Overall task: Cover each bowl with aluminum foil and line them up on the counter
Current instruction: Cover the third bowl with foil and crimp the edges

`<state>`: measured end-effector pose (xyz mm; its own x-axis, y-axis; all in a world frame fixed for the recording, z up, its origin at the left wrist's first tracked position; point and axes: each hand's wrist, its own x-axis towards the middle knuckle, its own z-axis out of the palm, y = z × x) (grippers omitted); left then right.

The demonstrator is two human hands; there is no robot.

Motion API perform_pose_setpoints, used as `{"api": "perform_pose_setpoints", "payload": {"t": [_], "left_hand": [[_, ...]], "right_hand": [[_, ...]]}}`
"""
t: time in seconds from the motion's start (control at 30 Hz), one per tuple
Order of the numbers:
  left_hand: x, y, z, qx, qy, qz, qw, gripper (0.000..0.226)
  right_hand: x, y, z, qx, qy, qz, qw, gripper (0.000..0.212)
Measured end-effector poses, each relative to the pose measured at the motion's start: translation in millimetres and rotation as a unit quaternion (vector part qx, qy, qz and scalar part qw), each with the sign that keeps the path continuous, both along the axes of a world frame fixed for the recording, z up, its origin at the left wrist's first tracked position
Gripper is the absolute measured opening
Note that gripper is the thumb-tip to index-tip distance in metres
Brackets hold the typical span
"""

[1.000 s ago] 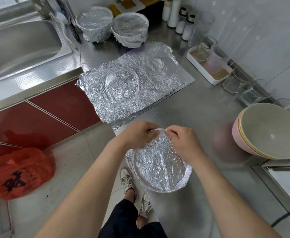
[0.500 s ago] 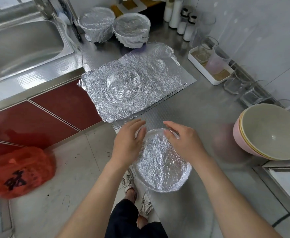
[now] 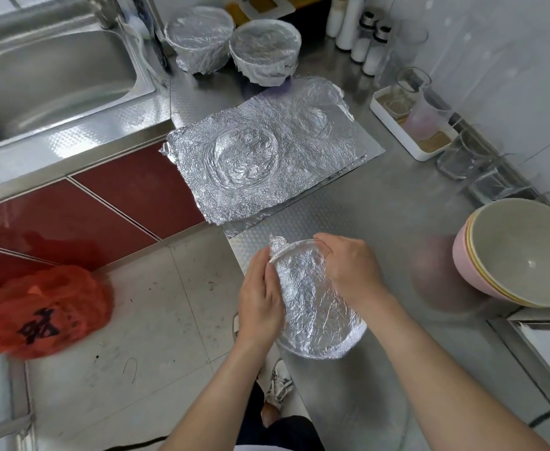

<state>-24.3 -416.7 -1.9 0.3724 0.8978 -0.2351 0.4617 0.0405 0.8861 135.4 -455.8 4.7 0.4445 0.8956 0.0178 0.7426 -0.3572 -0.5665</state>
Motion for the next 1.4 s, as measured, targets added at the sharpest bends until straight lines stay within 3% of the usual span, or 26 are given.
{"api": "perform_pose_setpoints", "payload": {"t": [0.23,0.33,0.6,0.77,1.17,1.4], "left_hand": [[-1,40,5,0.001,0.041,-0.096,0.995,0.044],[-6,43,6,0.003,0.047,-0.077,0.996,0.046],[-6,9,2,-0.099,-0.041,0.031,0.994,0.038],[0,16,8,-0.125,-0.044,0.000,0.991,0.041],[13,27,4,0.012,0.036,-0.099,0.994,0.029],[14,36,12,0.024,0.052,-0.149,0.987,0.034]], "right_hand": [[11,-8,13,-0.082,0.187,-0.043,0.978,0.038],[10,-8,13,-0.087,0.233,-0.044,0.967,0.038],[-4,-12,6,-0.093,0.200,-0.019,0.975,0.042],[-2,-14,6,-0.094,0.220,-0.022,0.971,0.040],[12,3,14,-0.071,0.286,-0.028,0.955,0.018],[15,0,16,-0.069,0.289,-0.011,0.955,0.018]]}}
